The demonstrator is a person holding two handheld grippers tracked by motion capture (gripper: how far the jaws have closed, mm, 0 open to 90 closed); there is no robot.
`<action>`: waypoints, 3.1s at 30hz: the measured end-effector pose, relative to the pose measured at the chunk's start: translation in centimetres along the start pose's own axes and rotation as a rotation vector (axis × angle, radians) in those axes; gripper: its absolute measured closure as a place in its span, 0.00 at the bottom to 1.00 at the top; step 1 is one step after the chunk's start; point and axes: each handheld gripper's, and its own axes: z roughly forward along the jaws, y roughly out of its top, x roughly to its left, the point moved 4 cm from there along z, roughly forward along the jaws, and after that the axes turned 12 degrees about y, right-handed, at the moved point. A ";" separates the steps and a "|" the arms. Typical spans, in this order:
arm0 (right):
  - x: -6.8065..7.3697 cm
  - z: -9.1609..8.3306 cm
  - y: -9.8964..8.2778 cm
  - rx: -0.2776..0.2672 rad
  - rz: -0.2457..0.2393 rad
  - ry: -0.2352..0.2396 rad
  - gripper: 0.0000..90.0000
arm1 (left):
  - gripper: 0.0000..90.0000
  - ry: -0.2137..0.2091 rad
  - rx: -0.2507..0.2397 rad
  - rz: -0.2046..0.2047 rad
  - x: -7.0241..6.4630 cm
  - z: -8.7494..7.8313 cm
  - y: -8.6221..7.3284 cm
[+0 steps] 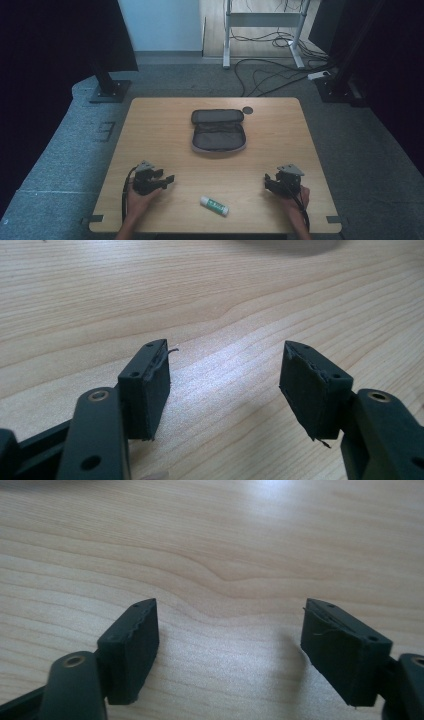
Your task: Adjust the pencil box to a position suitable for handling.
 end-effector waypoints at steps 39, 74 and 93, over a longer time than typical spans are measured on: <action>3.0 0.0 6.8 -0.089 -0.044 0.197 0.37 | 0.43 -0.005 -0.036 -0.005 -2.0 1.1 6.3; 4.2 2.1 9.9 -0.073 -0.085 0.209 0.40 | 0.45 0.032 -0.047 0.029 -3.9 3.6 11.5; 3.7 3.9 11.9 -0.073 -0.059 0.206 0.41 | 0.46 0.027 0.001 -0.019 -3.5 6.2 13.1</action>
